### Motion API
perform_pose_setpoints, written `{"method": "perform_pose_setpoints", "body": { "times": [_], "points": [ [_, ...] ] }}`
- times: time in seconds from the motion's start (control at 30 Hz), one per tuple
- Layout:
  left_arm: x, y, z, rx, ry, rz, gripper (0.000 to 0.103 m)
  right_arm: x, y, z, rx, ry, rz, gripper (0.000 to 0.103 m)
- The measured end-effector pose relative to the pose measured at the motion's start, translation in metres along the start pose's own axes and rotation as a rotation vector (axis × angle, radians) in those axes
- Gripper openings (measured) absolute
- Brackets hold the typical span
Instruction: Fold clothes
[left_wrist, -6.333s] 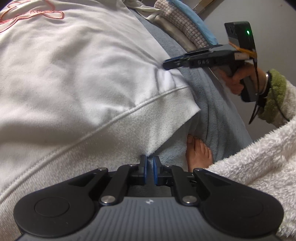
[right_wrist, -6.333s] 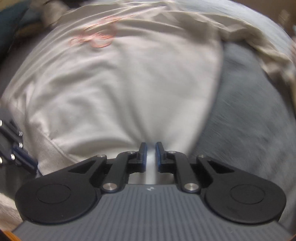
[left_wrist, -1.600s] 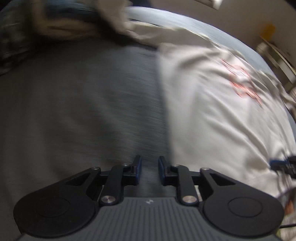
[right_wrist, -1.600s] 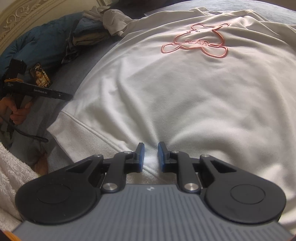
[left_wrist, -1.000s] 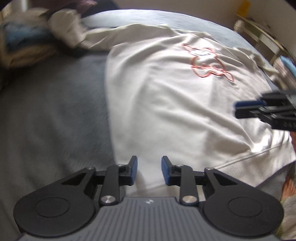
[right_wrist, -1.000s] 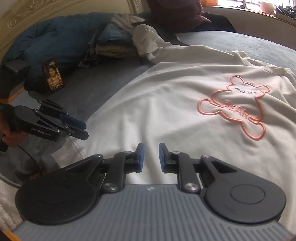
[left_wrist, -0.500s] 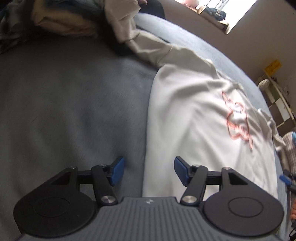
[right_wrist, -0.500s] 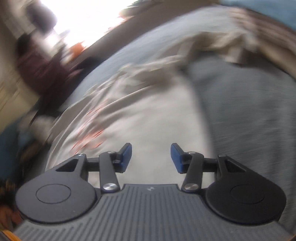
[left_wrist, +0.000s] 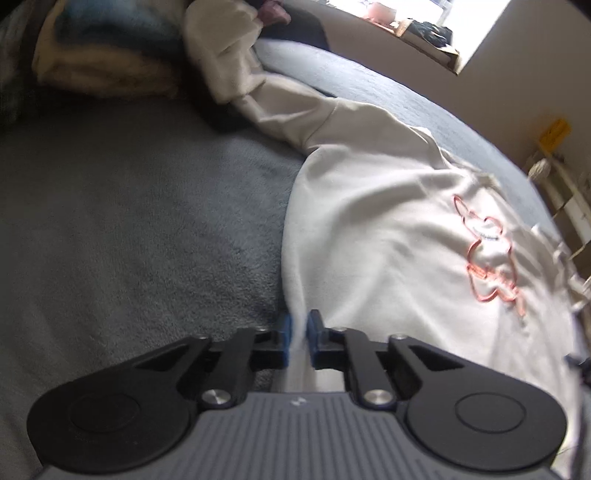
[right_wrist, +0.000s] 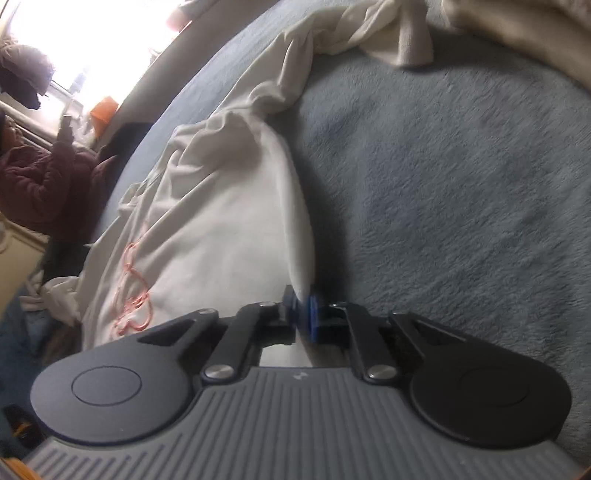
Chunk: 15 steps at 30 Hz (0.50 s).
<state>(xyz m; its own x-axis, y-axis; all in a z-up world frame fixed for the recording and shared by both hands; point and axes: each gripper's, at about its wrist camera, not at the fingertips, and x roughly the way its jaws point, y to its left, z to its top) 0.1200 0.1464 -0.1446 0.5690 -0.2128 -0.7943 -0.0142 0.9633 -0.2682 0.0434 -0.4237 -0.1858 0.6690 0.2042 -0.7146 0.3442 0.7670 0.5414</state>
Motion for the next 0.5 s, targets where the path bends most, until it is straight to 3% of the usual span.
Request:
{"method": "perform_pose_setpoints", "body": {
  "times": [0.13,0.33,0.4,0.5],
  "points": [
    [-0.009,-0.003,0.0,0.006,-0.047,0.061,0.004,-0.01,0.0,0.001,0.019,-0.062,-0.054,0.001],
    [0.005,0.006,0.0,0.002,-0.005,0.044,0.004,-0.006,-0.011,0.003,0.021,-0.055,-0.081,0.001],
    [0.003,0.015,0.001,-0.036,0.006,-0.003,0.011,-0.006,-0.014,0.002,0.003,-0.041,-0.059,0.003],
    [-0.006,0.031,-0.002,-0.104,0.034,-0.072,0.03,-0.021,-0.026,0.001,0.075,-0.012,0.011,0.013]
  ]
}}
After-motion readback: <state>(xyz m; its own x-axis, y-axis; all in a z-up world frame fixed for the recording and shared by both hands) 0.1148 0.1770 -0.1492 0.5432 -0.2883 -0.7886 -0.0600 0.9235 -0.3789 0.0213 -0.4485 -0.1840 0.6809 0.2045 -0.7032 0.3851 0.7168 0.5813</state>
